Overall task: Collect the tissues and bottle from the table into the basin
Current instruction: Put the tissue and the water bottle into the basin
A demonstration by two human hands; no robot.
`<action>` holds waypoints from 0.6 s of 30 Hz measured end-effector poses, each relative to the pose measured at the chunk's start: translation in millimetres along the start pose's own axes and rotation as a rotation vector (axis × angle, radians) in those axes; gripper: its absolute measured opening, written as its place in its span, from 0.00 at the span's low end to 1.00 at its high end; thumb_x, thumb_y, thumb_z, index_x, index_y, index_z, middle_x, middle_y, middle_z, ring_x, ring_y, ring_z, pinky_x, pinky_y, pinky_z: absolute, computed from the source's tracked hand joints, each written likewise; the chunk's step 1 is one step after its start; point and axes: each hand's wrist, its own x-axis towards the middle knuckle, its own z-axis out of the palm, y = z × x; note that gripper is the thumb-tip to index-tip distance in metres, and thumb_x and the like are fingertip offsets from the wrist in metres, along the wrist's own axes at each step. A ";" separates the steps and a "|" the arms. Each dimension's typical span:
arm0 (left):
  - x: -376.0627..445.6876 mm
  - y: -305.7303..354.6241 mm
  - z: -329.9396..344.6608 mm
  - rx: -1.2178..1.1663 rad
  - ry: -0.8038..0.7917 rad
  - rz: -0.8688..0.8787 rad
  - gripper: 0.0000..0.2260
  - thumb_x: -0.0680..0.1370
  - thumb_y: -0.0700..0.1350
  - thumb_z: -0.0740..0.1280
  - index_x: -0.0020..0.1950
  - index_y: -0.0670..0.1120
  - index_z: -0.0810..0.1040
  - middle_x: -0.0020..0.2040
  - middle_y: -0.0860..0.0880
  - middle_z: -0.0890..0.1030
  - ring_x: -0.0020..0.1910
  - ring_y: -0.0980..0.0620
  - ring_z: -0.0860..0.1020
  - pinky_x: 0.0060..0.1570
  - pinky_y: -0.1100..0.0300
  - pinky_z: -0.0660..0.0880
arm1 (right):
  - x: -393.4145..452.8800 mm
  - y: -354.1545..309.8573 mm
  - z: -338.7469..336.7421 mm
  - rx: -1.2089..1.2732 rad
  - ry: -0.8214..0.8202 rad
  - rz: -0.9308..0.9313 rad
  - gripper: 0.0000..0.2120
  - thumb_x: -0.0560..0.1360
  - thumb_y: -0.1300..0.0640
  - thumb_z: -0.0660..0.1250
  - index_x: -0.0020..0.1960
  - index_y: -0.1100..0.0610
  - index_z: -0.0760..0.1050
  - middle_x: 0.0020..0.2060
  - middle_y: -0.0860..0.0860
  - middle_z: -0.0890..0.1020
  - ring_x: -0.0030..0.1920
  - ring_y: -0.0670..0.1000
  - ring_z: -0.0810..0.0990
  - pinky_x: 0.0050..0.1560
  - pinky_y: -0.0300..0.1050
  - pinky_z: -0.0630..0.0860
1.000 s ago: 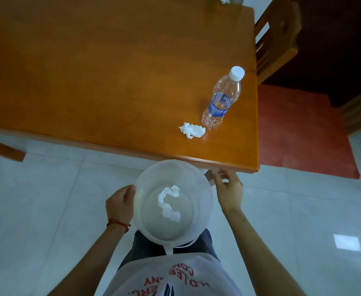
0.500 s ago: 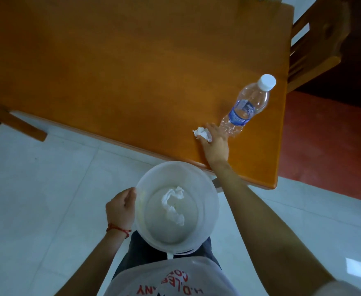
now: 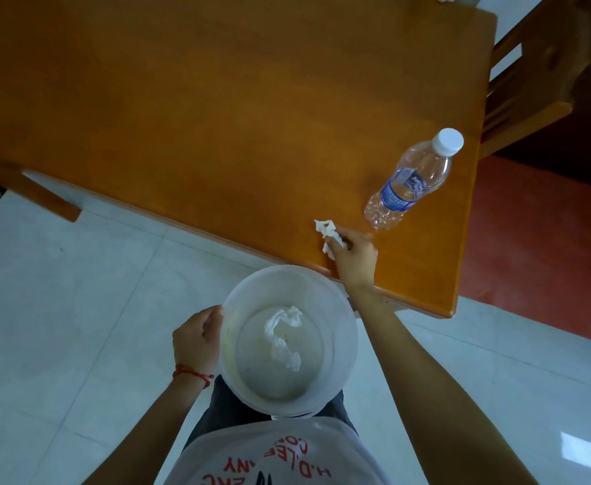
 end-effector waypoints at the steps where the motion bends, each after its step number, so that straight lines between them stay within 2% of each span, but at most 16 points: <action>1: 0.7 -0.9 0.1 -0.003 0.001 0.003 0.14 0.75 0.45 0.61 0.33 0.41 0.78 0.23 0.52 0.70 0.25 0.58 0.67 0.25 0.72 0.63 | -8.8 -3.1 -0.6 0.035 -0.006 0.006 0.14 0.73 0.56 0.67 0.57 0.59 0.77 0.54 0.55 0.82 0.50 0.50 0.79 0.46 0.32 0.72; 3: 1.5 -2.1 0.1 -0.012 0.003 0.008 0.14 0.76 0.41 0.62 0.29 0.44 0.75 0.22 0.54 0.68 0.22 0.58 0.66 0.24 0.75 0.65 | -30.0 -8.0 -1.1 0.084 -0.030 0.004 0.14 0.72 0.57 0.68 0.56 0.60 0.78 0.52 0.55 0.82 0.47 0.48 0.77 0.42 0.28 0.70; 5: 1.6 -2.8 -0.5 -0.024 0.003 0.019 0.17 0.75 0.41 0.62 0.25 0.49 0.69 0.21 0.55 0.67 0.21 0.56 0.69 0.24 0.77 0.65 | -53.1 -10.2 -0.1 0.125 -0.085 0.007 0.13 0.72 0.57 0.69 0.56 0.59 0.78 0.50 0.54 0.83 0.46 0.47 0.77 0.42 0.30 0.70; 7: 1.3 -2.8 -0.6 -0.034 -0.007 0.011 0.17 0.75 0.43 0.62 0.25 0.50 0.67 0.20 0.54 0.66 0.23 0.57 0.70 0.22 0.75 0.62 | -75.2 -8.9 3.1 0.132 -0.154 0.015 0.12 0.71 0.56 0.69 0.54 0.57 0.79 0.50 0.53 0.83 0.46 0.47 0.78 0.45 0.33 0.72; 8: 1.1 -3.2 -0.1 -0.038 -0.010 0.005 0.17 0.74 0.45 0.61 0.25 0.49 0.67 0.20 0.54 0.65 0.21 0.54 0.68 0.24 0.74 0.60 | -85.0 -7.0 4.9 0.133 -0.191 0.025 0.12 0.71 0.56 0.70 0.54 0.56 0.79 0.50 0.51 0.83 0.47 0.47 0.78 0.47 0.35 0.73; 10: 0.5 -5.1 1.3 -0.065 -0.009 -0.012 0.17 0.72 0.47 0.59 0.24 0.45 0.67 0.20 0.50 0.65 0.22 0.56 0.62 0.26 0.67 0.61 | -101.2 -1.5 8.8 0.135 -0.266 0.052 0.12 0.71 0.55 0.70 0.53 0.53 0.80 0.51 0.48 0.82 0.49 0.46 0.78 0.50 0.37 0.74; 12: -0.3 -7.4 2.2 -0.093 -0.011 -0.016 0.17 0.74 0.45 0.63 0.26 0.38 0.72 0.22 0.43 0.69 0.25 0.51 0.64 0.29 0.65 0.63 | -112.6 3.7 10.2 0.098 -0.316 0.080 0.13 0.70 0.53 0.70 0.55 0.51 0.79 0.55 0.47 0.81 0.51 0.44 0.76 0.56 0.38 0.72; 15: -0.8 -9.8 2.5 -0.101 -0.011 -0.012 0.14 0.75 0.41 0.65 0.32 0.34 0.77 0.27 0.37 0.76 0.29 0.47 0.69 0.32 0.65 0.67 | -115.5 7.4 3.5 0.047 -0.284 0.082 0.17 0.70 0.52 0.70 0.59 0.50 0.76 0.60 0.47 0.78 0.54 0.42 0.72 0.61 0.39 0.69; 18: -1.0 -8.8 3.4 -0.093 -0.011 -0.028 0.19 0.73 0.47 0.61 0.28 0.35 0.73 0.24 0.42 0.71 0.26 0.49 0.65 0.30 0.64 0.64 | -104.6 2.5 -14.5 0.052 -0.164 0.016 0.19 0.70 0.51 0.71 0.60 0.52 0.75 0.59 0.48 0.79 0.55 0.43 0.74 0.59 0.40 0.72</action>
